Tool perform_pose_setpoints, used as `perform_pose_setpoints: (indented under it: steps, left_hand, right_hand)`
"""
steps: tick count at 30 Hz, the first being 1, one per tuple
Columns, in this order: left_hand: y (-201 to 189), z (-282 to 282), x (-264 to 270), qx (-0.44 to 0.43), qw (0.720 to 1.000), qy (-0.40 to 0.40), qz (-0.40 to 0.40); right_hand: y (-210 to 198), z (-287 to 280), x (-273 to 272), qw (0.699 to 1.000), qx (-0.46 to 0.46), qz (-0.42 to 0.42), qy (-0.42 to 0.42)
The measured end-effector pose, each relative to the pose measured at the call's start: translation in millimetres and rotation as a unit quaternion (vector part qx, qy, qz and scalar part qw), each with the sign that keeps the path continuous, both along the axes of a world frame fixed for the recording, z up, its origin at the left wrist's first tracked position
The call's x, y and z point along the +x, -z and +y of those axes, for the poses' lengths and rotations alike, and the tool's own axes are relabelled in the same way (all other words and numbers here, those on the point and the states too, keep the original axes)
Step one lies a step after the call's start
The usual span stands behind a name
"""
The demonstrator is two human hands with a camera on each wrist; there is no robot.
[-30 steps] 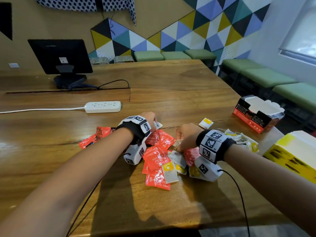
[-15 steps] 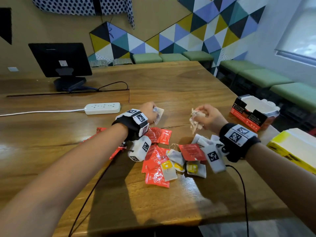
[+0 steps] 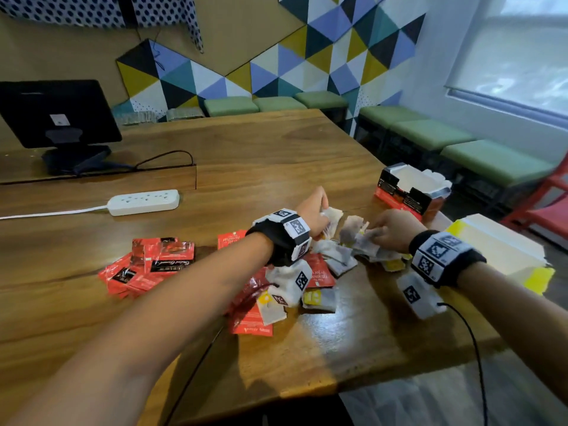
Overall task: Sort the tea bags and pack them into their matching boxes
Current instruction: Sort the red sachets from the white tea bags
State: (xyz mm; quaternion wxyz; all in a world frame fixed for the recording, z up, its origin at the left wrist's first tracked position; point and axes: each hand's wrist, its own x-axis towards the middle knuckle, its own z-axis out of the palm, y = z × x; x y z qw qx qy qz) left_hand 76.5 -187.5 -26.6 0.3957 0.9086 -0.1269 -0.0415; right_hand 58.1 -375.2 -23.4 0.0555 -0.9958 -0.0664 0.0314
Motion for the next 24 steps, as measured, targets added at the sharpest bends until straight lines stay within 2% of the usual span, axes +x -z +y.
perform_pose_setpoints:
  steps: [3,6,8,10,12,15,18,21,24]
  left_hand:
    - [3.9,-18.1,0.6,0.011,1.000,-0.001,0.010]
    - [2.3,-31.9,0.4,-0.036,0.996,-0.006,0.076]
    - [1.0,-38.3,-2.0,-0.049,0.991,0.021,0.122]
    - [-3.6,-41.0,-7.9,-0.026,0.987,0.059,0.149]
    - [-6.3,-41.1,-16.2,-0.014,0.982,0.076,0.171]
    - [5.3,-39.7,-16.9,0.048,0.983,0.088,0.151]
    - [11.6,-40.4,-16.9,0.047,0.986,0.095,0.126]
    - [5.7,-31.3,-18.1,0.053,0.988,0.110,0.098]
    - [-1.7,-9.1,-14.7,0.089,0.985,0.124,0.086]
  right_hand:
    - [1.5,-2.0,-4.3,1.000,-0.007,0.009,-0.012]
    - [-2.3,-3.8,-6.7,0.999,-0.006,0.020,-0.031]
    - [-8.0,-4.6,-7.8,0.998,-0.008,0.052,-0.039]
    - [-11.6,-6.3,-6.7,0.996,-0.019,0.076,-0.045]
    - [-13.7,-7.5,-5.3,0.996,-0.028,0.068,-0.040]
    - [-15.2,-4.6,-4.6,1.000,-0.008,0.007,-0.021]
    - [-14.7,8.8,-10.1,0.997,0.025,-0.036,-0.071]
    - [-9.5,25.0,-17.0,0.988,0.043,-0.025,-0.147]
    - [-1.8,29.3,-16.3,0.986,0.022,0.007,-0.164]
